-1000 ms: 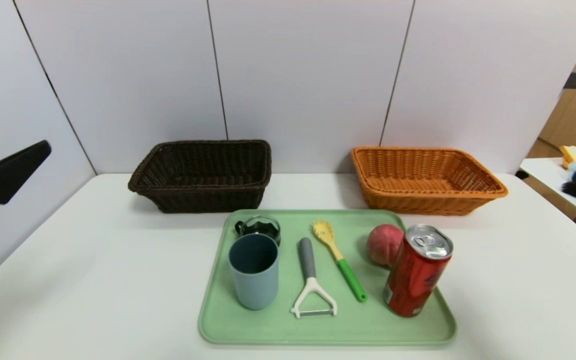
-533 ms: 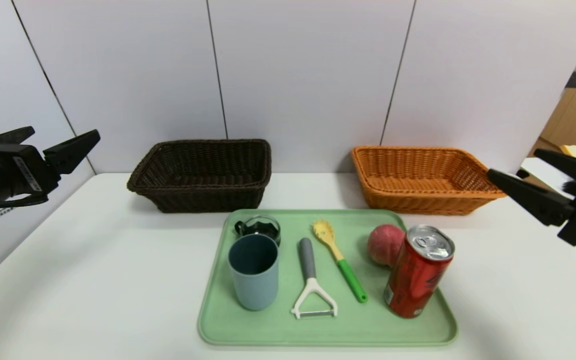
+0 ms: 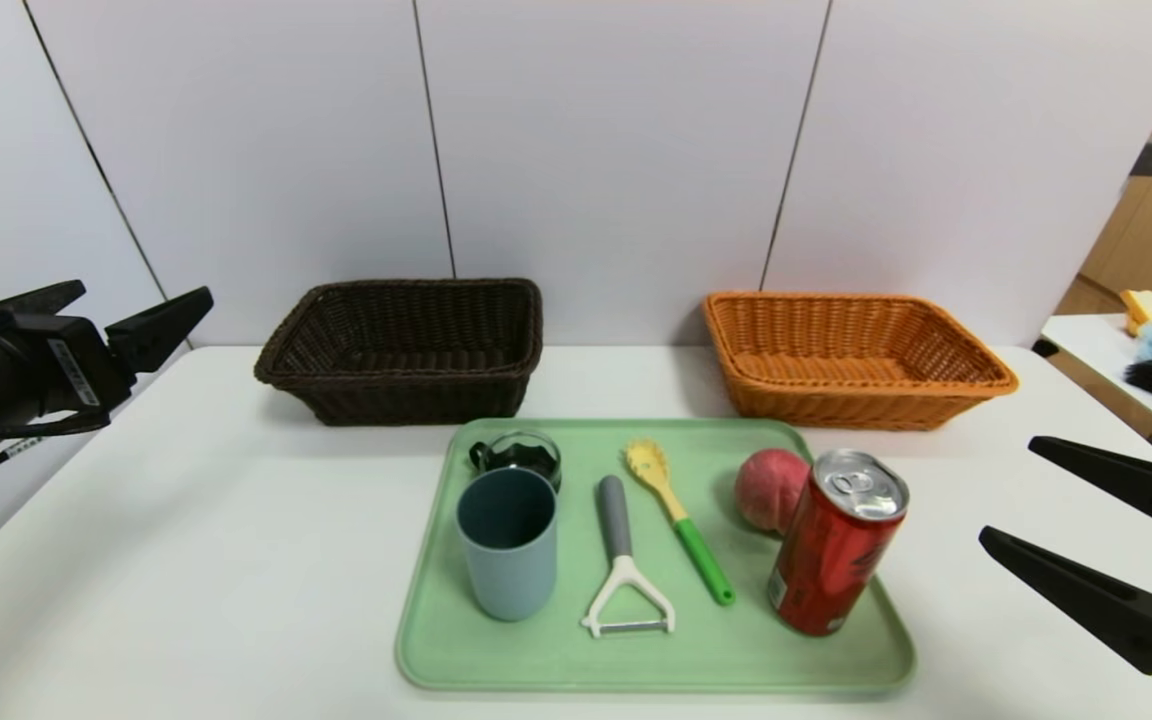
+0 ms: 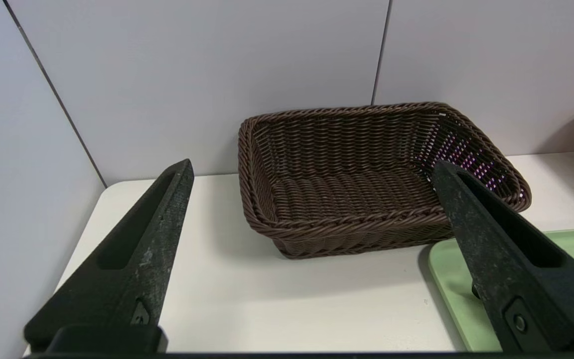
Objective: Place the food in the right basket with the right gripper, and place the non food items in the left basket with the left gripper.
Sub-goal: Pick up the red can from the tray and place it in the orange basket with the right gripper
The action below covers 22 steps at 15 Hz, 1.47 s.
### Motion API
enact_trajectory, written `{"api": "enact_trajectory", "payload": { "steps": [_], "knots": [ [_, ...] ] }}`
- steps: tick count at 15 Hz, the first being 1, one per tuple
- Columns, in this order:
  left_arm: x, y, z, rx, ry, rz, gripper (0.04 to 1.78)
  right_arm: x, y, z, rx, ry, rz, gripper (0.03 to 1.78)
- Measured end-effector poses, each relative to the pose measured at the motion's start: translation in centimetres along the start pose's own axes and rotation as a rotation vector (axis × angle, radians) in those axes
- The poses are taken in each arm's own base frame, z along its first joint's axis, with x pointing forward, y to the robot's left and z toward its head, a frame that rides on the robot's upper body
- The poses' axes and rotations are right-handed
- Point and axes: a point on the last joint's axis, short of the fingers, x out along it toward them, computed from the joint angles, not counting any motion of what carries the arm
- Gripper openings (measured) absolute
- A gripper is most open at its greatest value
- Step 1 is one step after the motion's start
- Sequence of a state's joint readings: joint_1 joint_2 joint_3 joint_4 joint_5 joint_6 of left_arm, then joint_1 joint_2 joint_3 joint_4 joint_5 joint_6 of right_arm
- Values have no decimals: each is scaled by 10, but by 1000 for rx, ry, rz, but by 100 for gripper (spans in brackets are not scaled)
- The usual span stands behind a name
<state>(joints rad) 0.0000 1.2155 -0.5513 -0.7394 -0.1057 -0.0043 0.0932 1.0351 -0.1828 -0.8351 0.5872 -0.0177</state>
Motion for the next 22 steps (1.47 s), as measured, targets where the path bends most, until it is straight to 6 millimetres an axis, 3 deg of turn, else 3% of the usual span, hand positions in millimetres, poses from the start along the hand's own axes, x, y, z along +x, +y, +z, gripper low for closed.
{"api": "enact_trajectory", "payload": {
  "steps": [7,11,22],
  "knots": [
    [-9,-1,-8,-3,21,2,169,-14,11,-32,29,93,22,171],
    [-11,-1,-10,-4,24,2,169,-15,13,-41,54,139,39,171],
    [-20,-2,-14,-3,30,2,169,34,-5,-42,-15,242,144,171]
  ]
}}
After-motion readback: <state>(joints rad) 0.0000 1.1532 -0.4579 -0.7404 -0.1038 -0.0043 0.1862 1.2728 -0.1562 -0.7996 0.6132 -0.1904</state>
